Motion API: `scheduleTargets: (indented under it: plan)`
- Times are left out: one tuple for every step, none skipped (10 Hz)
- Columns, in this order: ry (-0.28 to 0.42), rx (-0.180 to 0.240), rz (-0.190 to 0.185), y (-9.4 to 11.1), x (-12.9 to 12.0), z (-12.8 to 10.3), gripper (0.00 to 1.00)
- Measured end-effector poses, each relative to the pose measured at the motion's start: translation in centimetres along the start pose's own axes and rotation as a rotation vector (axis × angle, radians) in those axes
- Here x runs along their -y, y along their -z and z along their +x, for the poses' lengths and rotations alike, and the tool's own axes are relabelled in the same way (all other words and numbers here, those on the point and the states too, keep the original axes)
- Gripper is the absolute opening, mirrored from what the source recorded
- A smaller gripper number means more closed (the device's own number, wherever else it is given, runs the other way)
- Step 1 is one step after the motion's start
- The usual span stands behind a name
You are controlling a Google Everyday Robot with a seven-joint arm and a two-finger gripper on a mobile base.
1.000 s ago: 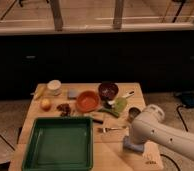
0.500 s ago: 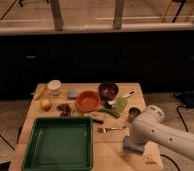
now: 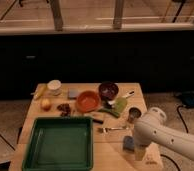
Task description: Wipe tray with sponge
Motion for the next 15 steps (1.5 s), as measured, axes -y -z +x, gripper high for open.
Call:
scheduleTargets:
  plan:
    - [-0.017, 0.008, -0.002, -0.7, 0.0, 0.4, 0.80]
    - [-0.031, 0.015, -0.004, -1.3, 0.1, 0.7, 0.80]
    - [-0.050, 0.026, -0.007, -2.0, 0.1, 1.1, 0.80]
    - [-0.062, 0.032, -0.009, -2.4, 0.2, 1.4, 0.80]
    - [-0.069, 0.040, -0.012, -2.8, 0.3, 1.5, 0.79]
    - [-0.070, 0.046, -0.013, -3.0, 0.4, 1.5, 0.73]
    - [-0.074, 0.053, -0.016, -3.2, 0.5, 1.5, 0.65]
    - [-0.078, 0.060, -0.019, -3.5, 0.6, 1.6, 0.52]
    - [-0.080, 0.064, -0.021, -3.7, 0.6, 1.7, 0.42]
    - [-0.080, 0.066, -0.022, -3.7, 0.7, 1.6, 0.36]
    - [-0.080, 0.071, -0.023, -3.8, 0.7, 1.7, 0.20]
    - [-0.080, 0.074, -0.023, -3.8, 0.8, 1.7, 0.12]
    - [-0.080, 0.075, -0.023, -3.8, 0.8, 1.7, 0.05]
    - [-0.079, 0.078, -0.023, -3.8, 0.7, 1.7, 0.00]
    - [-0.078, 0.081, -0.021, -3.8, 0.7, 1.7, 0.00]
